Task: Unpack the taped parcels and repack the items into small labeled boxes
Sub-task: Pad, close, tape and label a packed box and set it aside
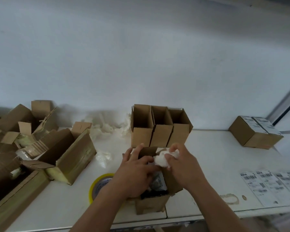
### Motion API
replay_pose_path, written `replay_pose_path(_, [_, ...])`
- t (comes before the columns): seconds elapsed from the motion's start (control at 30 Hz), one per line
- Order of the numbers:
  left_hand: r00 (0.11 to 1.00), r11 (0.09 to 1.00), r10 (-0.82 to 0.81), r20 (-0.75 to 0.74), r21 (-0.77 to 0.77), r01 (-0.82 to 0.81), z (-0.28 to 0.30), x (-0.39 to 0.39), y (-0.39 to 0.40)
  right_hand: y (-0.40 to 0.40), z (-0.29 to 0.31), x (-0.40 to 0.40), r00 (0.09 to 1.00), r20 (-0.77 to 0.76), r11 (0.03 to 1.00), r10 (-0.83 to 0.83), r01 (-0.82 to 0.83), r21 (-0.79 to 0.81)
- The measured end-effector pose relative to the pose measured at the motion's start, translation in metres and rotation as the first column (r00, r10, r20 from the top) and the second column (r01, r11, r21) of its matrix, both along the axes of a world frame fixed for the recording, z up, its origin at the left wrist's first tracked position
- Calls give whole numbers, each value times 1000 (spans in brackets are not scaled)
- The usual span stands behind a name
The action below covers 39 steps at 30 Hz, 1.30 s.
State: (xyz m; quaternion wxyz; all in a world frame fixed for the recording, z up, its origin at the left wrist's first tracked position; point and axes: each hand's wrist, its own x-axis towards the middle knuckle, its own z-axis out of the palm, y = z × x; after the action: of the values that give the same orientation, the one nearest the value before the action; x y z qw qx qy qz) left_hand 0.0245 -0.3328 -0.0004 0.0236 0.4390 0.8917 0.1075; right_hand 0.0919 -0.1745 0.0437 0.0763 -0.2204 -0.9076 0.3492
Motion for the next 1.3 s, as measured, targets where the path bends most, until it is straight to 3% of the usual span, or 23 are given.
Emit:
replay_pose_path(0.3, [991, 996, -40, -128, -85, 29, 5, 13, 7, 5, -21, 3, 997, -18, 997, -78, 78, -29])
replay_pose_path(0.43, [997, 990, -38, -72, -139, 28, 7, 13, 10, 10, -28, 4, 998, 21, 996, -57, 58, -63])
replay_pose_path(0.67, [998, 990, -55, -4, -129, 54, -1, 9, 5, 11, -36, 2, 996, 65, 998, -60, 59, 22])
replay_pose_path(0.8, [998, 995, -45, 43, -89, 49, -9, 5, 4, 6, -38, 0, 994, 0, 994, -108, 108, 8])
replay_pose_path(1.0, [996, 997, -48, 69, -56, 52, -15, 3, 2, 7, -40, -2, 988, 21, 971, -155, 148, 189])
replay_pose_path(1.1, [996, 997, -60, 63, -50, 63, -11, 6, 6, 11, -31, -2, 990, 104, 992, -96, 86, 92])
replay_pose_path(1.2, [998, 997, -55, 28, -54, 57, -12, 9, 11, 10, -29, -5, 971, 239, 986, 7, -47, 160])
replay_pose_path(1.3, [999, 995, -37, 8, -94, 38, -13, 9, 14, 10, -35, -7, 972, 229, 994, -59, 78, -75])
